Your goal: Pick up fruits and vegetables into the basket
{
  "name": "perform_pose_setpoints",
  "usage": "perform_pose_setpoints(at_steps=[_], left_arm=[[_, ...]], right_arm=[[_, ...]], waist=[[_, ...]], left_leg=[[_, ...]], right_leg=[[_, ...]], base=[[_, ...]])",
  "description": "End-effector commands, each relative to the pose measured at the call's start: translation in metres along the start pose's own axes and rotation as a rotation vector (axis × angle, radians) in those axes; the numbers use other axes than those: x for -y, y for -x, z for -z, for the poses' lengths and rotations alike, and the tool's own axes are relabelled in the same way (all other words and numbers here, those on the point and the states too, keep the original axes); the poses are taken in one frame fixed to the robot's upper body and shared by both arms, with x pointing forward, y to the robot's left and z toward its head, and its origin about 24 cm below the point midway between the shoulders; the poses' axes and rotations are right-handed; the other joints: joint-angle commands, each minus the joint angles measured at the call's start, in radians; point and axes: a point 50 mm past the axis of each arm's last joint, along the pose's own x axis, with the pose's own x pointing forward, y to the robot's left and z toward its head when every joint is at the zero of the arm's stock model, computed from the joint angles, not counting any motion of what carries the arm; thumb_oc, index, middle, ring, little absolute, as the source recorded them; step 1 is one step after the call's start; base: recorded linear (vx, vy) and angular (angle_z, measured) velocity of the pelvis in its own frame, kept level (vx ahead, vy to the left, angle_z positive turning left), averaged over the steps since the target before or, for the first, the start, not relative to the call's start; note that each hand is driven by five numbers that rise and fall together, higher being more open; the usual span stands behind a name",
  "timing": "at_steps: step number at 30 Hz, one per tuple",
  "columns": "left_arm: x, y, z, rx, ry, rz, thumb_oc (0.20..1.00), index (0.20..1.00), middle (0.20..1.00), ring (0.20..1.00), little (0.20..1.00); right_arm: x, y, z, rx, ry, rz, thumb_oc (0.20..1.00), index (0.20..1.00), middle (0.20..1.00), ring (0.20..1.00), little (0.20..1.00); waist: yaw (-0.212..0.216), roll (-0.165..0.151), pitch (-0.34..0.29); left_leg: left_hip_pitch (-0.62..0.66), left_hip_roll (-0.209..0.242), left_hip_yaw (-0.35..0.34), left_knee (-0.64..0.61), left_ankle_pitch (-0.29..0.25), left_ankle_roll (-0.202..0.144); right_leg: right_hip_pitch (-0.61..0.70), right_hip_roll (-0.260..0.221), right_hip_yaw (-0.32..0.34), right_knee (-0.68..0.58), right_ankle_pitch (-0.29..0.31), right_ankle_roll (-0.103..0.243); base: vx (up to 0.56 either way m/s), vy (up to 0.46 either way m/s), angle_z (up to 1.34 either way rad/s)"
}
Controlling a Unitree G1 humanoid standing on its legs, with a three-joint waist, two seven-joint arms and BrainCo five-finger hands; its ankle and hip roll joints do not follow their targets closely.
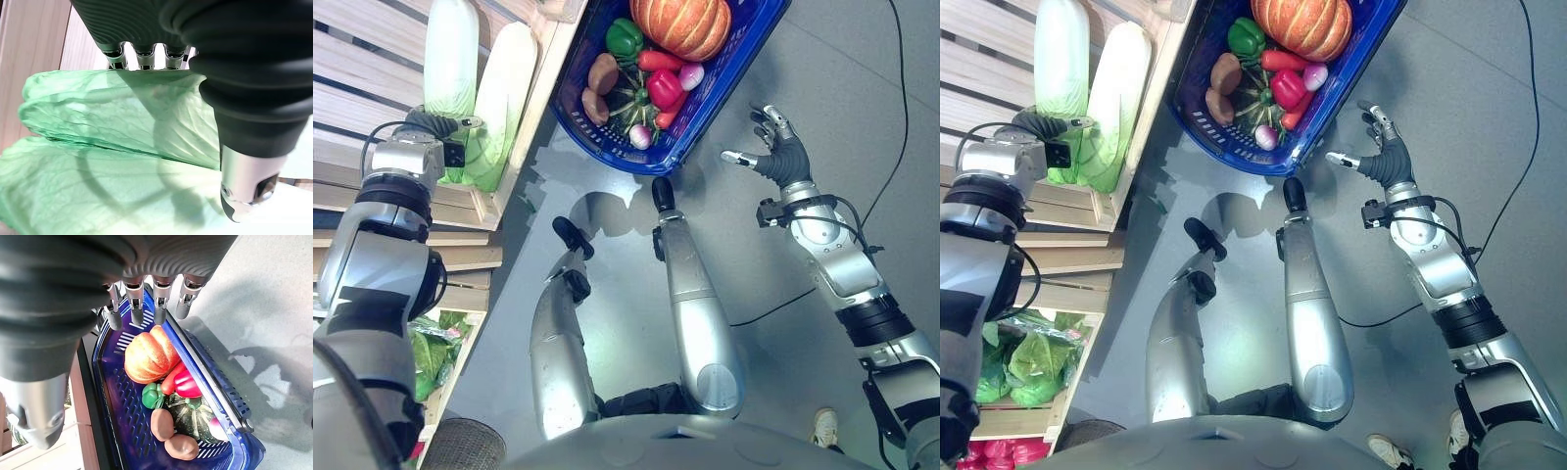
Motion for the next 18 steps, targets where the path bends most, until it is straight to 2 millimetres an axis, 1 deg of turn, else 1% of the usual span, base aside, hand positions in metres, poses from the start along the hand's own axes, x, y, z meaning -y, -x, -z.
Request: perform_pose_setpoints(at_steps=[1, 2, 7, 12, 15, 16, 18], left_arm=[[0.074, 0.006, 0.056, -0.161, 0.089, 0.266, 0.373, 0.373, 0.373, 0.373, 0.373], [0.077, 0.007, 0.054, -0.151, 0.095, 0.271, 0.200, 0.200, 0.200, 0.200, 0.200], [0.086, 0.010, 0.045, -0.078, 0.119, 0.262, 0.200, 0.200, 0.200, 0.200, 0.200], [0.092, 0.014, 0.038, -0.011, 0.169, 0.260, 0.200, 0.200, 0.200, 0.200, 0.200], [0.092, 0.017, 0.036, 0.060, 0.210, 0.250, 0.200, 0.200, 0.200, 0.200, 0.200], [0.091, 0.020, 0.035, 0.106, 0.234, 0.231, 0.200, 0.200, 0.200, 0.200, 0.200], [0.089, 0.021, 0.034, 0.151, 0.241, 0.210, 0.200, 0.200, 0.200, 0.200, 0.200]], right_arm=[[0.000, 0.006, -0.008, 0.054, -0.053, 0.017, 1.000, 1.000, 1.000, 1.000, 1.000], [-0.002, 0.007, -0.008, 0.055, -0.056, 0.018, 1.000, 1.000, 1.000, 1.000, 1.000], [-0.007, 0.008, -0.008, 0.071, -0.075, 0.022, 1.000, 1.000, 1.000, 1.000, 1.000], [-0.008, 0.010, -0.013, 0.115, -0.098, 0.015, 1.000, 1.000, 1.000, 1.000, 1.000], [-0.008, 0.013, -0.025, 0.202, -0.115, -0.015, 1.000, 1.000, 1.000, 1.000, 1.000], [-0.010, 0.015, -0.034, 0.255, -0.118, -0.053, 1.000, 1.000, 1.000, 1.000, 1.000], [-0.012, 0.016, -0.041, 0.294, -0.108, -0.095, 1.000, 1.000, 1.000, 1.000, 1.000]], waist=[[-0.046, -0.033, -0.031], [-0.046, -0.035, -0.031], [-0.034, -0.046, -0.031], [-0.026, -0.047, -0.031], [-0.013, -0.041, -0.031], [-0.006, -0.038, -0.031], [0.002, -0.035, -0.031]], left_leg=[[-0.095, -0.001, -0.014, 0.154, -0.093, -0.001], [-0.096, -0.001, -0.016, 0.154, -0.094, 0.000], [-0.091, -0.003, -0.025, 0.155, -0.099, 0.005], [-0.078, -0.004, -0.029, 0.151, -0.099, 0.008], [-0.051, -0.010, -0.033, 0.141, -0.100, 0.011], [-0.035, -0.014, -0.035, 0.134, -0.100, 0.011], [-0.023, -0.017, -0.037, 0.129, -0.100, 0.012]], right_leg=[[-0.025, 0.029, -0.004, -0.033, 0.002, 0.037], [-0.025, 0.030, -0.004, -0.033, 0.003, 0.037], [-0.011, 0.037, -0.011, -0.033, 0.000, 0.036], [0.005, 0.035, -0.017, -0.034, -0.003, 0.036], [0.035, 0.028, -0.026, -0.037, -0.007, 0.037], [0.052, 0.024, -0.032, -0.043, -0.008, 0.038], [0.066, 0.019, -0.038, -0.045, -0.009, 0.038]], base=[[0.01, -0.039, -0.02], [0.01, -0.038, -0.04], [0.00, -0.039, -0.02], [0.00, 0.000, 0.00], [-0.01, -0.006, 0.06], [-0.01, -0.005, 0.08], [-0.01, -0.009, 0.08]])
